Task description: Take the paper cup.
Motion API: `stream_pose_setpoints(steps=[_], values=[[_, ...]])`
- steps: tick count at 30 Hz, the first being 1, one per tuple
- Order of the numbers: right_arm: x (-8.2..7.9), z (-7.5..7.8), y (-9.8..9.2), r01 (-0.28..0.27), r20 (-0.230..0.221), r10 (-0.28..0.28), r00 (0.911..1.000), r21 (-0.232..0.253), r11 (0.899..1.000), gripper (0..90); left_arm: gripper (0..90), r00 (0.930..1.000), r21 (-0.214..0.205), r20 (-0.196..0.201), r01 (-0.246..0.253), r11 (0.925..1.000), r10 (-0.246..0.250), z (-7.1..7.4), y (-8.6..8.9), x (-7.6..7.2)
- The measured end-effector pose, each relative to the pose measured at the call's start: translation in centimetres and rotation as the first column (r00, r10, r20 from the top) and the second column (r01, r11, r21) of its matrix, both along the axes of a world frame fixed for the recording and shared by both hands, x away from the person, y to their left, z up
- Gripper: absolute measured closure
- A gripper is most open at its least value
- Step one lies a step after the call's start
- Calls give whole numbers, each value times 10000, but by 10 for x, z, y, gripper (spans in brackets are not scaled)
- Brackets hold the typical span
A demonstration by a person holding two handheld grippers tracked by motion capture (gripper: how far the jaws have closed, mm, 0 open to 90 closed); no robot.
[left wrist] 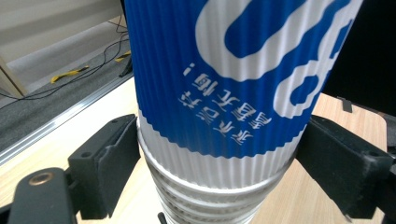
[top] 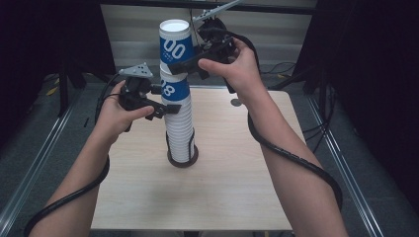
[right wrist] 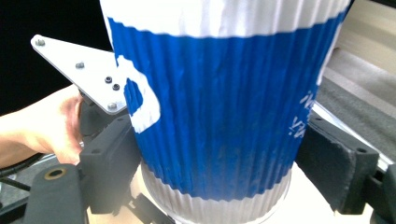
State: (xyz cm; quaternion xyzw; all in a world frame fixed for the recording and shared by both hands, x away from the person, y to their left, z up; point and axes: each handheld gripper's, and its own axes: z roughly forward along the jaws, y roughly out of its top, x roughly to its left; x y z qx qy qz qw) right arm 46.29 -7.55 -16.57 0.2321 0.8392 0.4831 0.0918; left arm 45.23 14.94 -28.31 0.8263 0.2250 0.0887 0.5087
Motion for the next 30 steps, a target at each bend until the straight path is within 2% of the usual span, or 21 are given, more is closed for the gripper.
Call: stream_pose_setpoints(steps=[10, 17, 21, 30], values=[[-3, 4, -14, 120, 37, -121, 9999, 189, 9997, 170, 139, 10000, 25, -2, -1, 10000, 1, 0, 0, 0], [-7, 7, -34, 467, 161, -471, 9988, 262, 9986, 169, 139, 10000, 73, -24, -13, 10000, 13, 1, 0, 0], [-6, 4, -48, 697, 118, -699, 9975, 195, 9974, 169, 139, 10000, 113, -41, -15, 9999, 16, 1, -1, -1], [-6, -6, -63, 918, 85, -919, 9957, 116, 9957, 169, 139, 10000, 182, -28, -11, 9998, 11, 1, -1, -1]])
